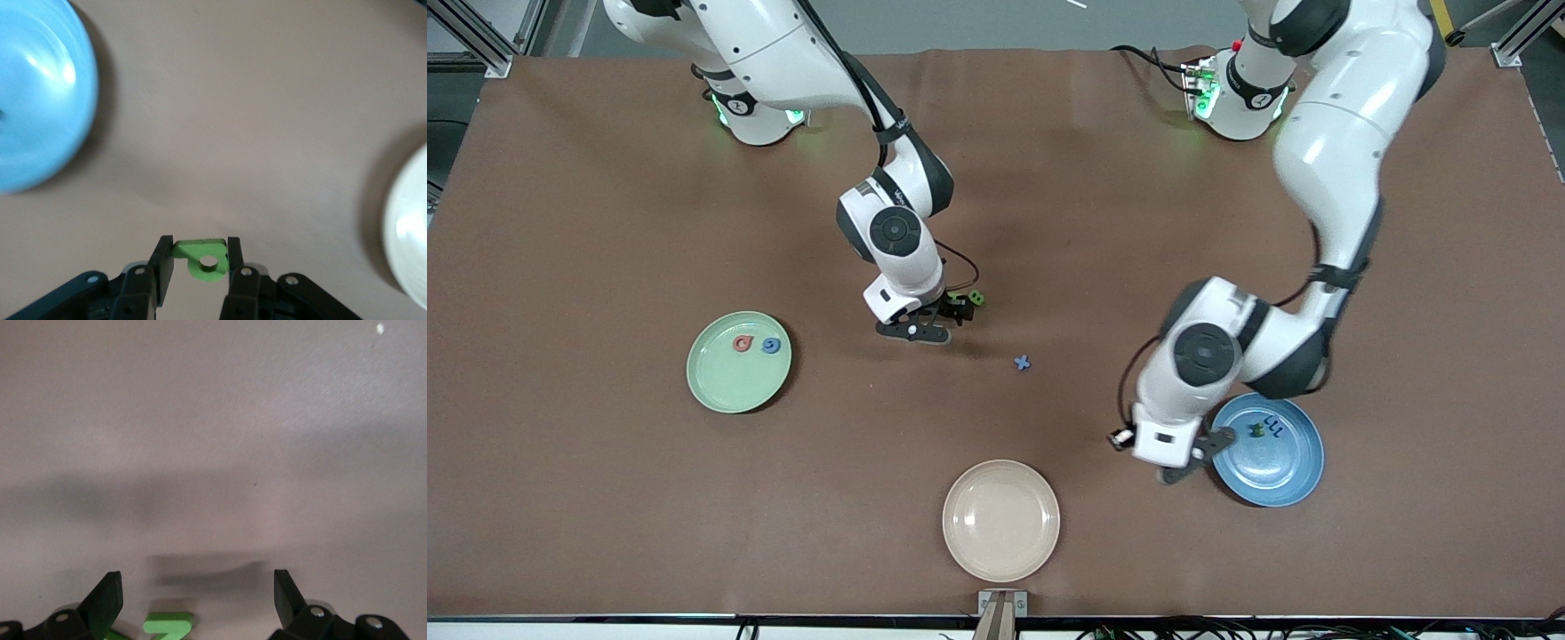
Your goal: Sort upper and lower case letters into plates
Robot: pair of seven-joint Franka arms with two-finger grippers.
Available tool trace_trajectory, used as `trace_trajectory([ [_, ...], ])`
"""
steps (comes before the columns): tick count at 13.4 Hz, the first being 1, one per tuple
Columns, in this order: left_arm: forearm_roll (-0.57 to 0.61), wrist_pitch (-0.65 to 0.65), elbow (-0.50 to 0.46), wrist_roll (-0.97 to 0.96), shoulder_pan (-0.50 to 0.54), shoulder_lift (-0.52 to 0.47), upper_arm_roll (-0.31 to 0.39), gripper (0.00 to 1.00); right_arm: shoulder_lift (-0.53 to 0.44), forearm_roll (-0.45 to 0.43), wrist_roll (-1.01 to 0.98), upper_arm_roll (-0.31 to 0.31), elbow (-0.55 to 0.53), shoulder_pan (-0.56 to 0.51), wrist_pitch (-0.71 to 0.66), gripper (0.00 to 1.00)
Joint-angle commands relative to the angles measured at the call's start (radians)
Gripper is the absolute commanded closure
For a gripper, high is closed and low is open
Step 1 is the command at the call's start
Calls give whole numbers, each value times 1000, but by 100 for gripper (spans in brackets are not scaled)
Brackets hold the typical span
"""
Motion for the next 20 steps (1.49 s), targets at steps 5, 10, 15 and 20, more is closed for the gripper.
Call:
trace_trajectory([
  [5, 2, -30, -110, 299, 218, -8, -53, 94, 3, -29, 65, -70, -57, 105, 27, 0],
  [10, 14, -15, -107, 348, 263, 7, -50, 56, -7, -28, 101, -79, -88, 130, 43, 0],
  [15, 5, -35, -111, 256, 220, -17, -88, 0, -15, -28, 123, -76, -87, 147, 44, 1],
  [20, 13, -47, -113, 12, 120, -14, -213, 0, -15, -28, 122, -76, -87, 149, 44, 37],
])
